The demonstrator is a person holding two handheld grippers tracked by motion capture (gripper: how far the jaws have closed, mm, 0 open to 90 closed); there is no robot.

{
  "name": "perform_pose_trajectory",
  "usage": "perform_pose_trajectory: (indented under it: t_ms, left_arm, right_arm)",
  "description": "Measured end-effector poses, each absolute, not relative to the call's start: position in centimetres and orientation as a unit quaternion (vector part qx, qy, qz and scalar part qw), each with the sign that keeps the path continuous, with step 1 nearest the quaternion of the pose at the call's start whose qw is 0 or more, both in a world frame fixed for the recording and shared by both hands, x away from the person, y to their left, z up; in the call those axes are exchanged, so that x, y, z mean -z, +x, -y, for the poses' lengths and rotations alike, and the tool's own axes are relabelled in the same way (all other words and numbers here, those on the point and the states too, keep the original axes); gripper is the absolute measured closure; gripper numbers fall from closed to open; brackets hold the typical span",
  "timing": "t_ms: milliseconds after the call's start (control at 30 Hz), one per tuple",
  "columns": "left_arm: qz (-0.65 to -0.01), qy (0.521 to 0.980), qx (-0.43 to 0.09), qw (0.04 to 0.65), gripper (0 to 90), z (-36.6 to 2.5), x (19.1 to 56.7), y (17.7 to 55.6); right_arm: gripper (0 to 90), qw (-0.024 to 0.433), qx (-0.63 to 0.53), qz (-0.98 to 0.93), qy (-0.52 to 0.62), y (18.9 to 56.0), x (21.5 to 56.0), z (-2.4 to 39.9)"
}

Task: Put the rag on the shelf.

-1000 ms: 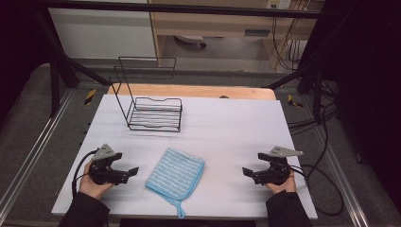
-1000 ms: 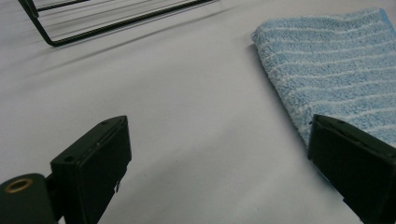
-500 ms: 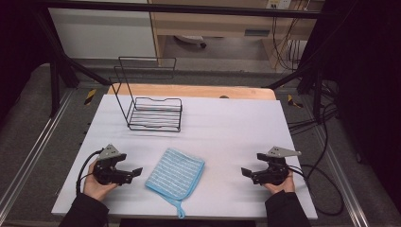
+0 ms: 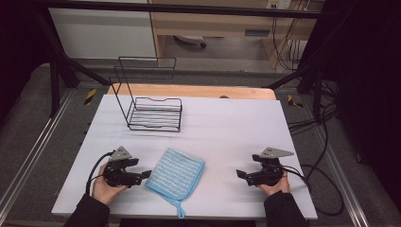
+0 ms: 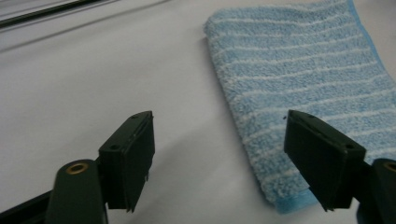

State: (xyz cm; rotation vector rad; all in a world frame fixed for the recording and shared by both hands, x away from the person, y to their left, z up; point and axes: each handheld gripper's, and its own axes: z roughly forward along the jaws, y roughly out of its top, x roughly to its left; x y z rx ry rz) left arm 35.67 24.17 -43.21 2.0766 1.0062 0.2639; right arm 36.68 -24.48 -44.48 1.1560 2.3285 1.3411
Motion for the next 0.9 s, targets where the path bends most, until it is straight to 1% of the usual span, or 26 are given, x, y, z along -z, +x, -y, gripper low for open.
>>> perform_pose_trajectory:
  t_ms: [33, 67, 233, 267, 300, 333, 400, 500, 567, 600, 667, 733, 800, 867, 900]
  left_arm:
    - [-0.397, 0.821, -0.102, 0.398, 25.6, -23.9, 43.2, 35.6]
    - [-0.396, 0.823, -0.098, 0.395, 30.6, -23.7, 43.3, 35.5]
    - [-0.392, 0.833, -0.084, 0.382, 45.1, -22.5, 43.6, 35.2]
    - [-0.392, 0.834, -0.081, 0.380, 47.9, -22.3, 43.6, 35.1]
    - [-0.395, 0.834, -0.080, 0.378, 47.9, -22.2, 43.7, 35.0]
    - [-0.396, 0.834, -0.079, 0.376, 53.0, -22.0, 43.7, 34.9]
    - [-0.399, 0.835, -0.076, 0.373, 56.8, -21.9, 43.8, 34.8]
    - [-0.409, 0.832, -0.066, 0.370, 62.0, -21.9, 43.9, 34.7]
    - [-0.415, 0.830, -0.059, 0.369, 63.5, -21.8, 44.1, 34.6]
    - [-0.417, 0.829, -0.057, 0.368, 66.6, -21.8, 44.1, 34.6]
    - [-0.421, 0.828, -0.053, 0.366, 68.4, -21.7, 44.1, 34.5]
    - [-0.427, 0.827, -0.054, 0.362, 69.0, -21.6, 44.1, 34.4]
    - [-0.429, 0.826, -0.051, 0.361, 71.1, -21.4, 44.1, 34.3]
    - [-0.427, 0.829, -0.056, 0.357, 72.2, -21.2, 44.1, 34.1]
    - [-0.427, 0.830, -0.058, 0.356, 74.2, -21.1, 44.0, 34.0]
  right_arm:
    - [1.4, 0.108, -0.456, -0.791, 0.393, 36.7, 44.5, 24.5]
    - [1.6, 0.106, -0.454, -0.793, 0.392, 36.7, 44.5, 24.2]
    - [2.4, 0.105, -0.453, -0.797, 0.384, 36.6, 44.3, 23.3]
    - [2.8, 0.106, -0.455, -0.798, 0.382, 36.6, 44.3, 23.1]
    - [2.8, 0.106, -0.455, -0.798, 0.382, 36.6, 44.3, 23.1]
    - [3.5, 0.105, -0.458, -0.797, 0.380, 36.6, 44.1, 22.7]
    - [4.1, 0.105, -0.458, -0.797, 0.379, 36.6, 44.0, 22.3]
    - [5.3, 0.104, -0.458, -0.799, 0.376, 36.5, 43.8, 21.5]
    - [5.8, 0.104, -0.459, -0.800, 0.373, 36.5, 43.8, 21.2]
    - [7.0, 0.103, -0.459, -0.800, 0.372, 36.6, 43.6, 20.6]
    - [7.6, 0.103, -0.459, -0.801, 0.369, 36.6, 43.6, 20.2]
    - [9.3, 0.101, -0.459, -0.801, 0.370, 36.7, 43.4, 19.5]
    - [13.1, 0.096, -0.459, -0.803, 0.367, 36.9, 43.4, 18.4]
    - [14.1, 0.094, -0.458, -0.804, 0.367, 36.9, 43.3, 18.1]
    - [16.8, 0.090, -0.460, -0.803, 0.367, 37.1, 43.2, 17.3]
